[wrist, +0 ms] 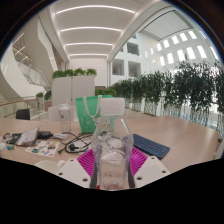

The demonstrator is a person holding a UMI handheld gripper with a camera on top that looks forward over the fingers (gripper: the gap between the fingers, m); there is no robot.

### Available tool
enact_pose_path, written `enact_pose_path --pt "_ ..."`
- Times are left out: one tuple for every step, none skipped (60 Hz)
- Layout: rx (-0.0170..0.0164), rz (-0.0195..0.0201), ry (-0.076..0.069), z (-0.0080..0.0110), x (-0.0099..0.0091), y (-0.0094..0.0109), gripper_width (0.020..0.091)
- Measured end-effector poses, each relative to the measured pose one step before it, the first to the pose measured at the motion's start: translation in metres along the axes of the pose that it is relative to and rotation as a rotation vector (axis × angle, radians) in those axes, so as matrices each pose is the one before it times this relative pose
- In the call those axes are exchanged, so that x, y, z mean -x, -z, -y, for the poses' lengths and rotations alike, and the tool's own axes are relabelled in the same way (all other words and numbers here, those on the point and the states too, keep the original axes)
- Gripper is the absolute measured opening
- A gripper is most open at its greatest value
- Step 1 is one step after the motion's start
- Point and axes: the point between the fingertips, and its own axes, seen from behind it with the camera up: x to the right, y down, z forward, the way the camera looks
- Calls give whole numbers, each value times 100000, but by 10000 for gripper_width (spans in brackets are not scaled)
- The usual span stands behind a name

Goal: Pour water

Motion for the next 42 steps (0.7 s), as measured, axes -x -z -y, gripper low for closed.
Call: enact_pose_path --pt "813 394 -670 -738 101 -98 428" --pt "840 336 -627 -697 34 -113 427" --pt "835 156 -397 -647 60 -410 427" --pt "964 119 -153 -446 351 433 428" --pt "865 276 78 -644 61 -118 428" --pt "1137 398 347 -686 109 -82 427" --pt "1704 585 580 -859 157 -85 428" --pt "-1199 685 721 -31 187 357 429" --pt "-2280 503 -30 358 130 55 430" --pt "384 291 -567 -31 -91 -635 428" --pt "-44 -107 -650 -115 -88 62 428" --pt "355 9 -800 -58 -28 65 429" --pt "565 250 -747 -110 -9 69 431" --pt "265 189 -449 7 -8 21 430" --pt "453 -6 -116 -71 -55 22 430" --pt "-94 47 -180 133 -124 -456 429" --pt "486 -151 -16 180 419 645 428" --pt "314 -34 92 -13 22 -1 429" --pt "242 -61 315 -29 41 7 428" --pt "349 16 485 -3 31 44 429" --pt "436 -15 630 -24 82 63 429" --pt "498 -83 592 -36 61 60 433" --pt "201 26 305 -187 -557 -835 451" --pt "726 -301 157 -66 46 131 466" --pt "1356 -408 88 41 517 687 480" --pt "1508 -238 -19 -161 36 184 498" --pt "1814 -173 -28 -224 61 212 515" --pt "1932 -101 -55 -241 37 275 531" --pt "1847 -7 -85 -216 82 295 551" --pt "1245 123 -10 -192 -189 152 588" --pt "1043 301 29 -25 95 542 644" --pt "809 714 -20 31 210 455 711" --pt "576 656 -112 56 220 511 782" --pt "254 600 -105 128 192 584 850" --pt "120 594 -267 66 187 463 854" --pt "-125 -146 -2 58 -26 580 837" --pt "-87 20 -29 106 76 645 827" --pt "-41 10 111 59 111 672 820" --pt "186 -269 176 1 58 681 819" --pt "549 -356 432 85 -97 632 823" --pt "690 -479 489 -149 121 596 823" --pt "774 -424 526 -105 30 739 826"
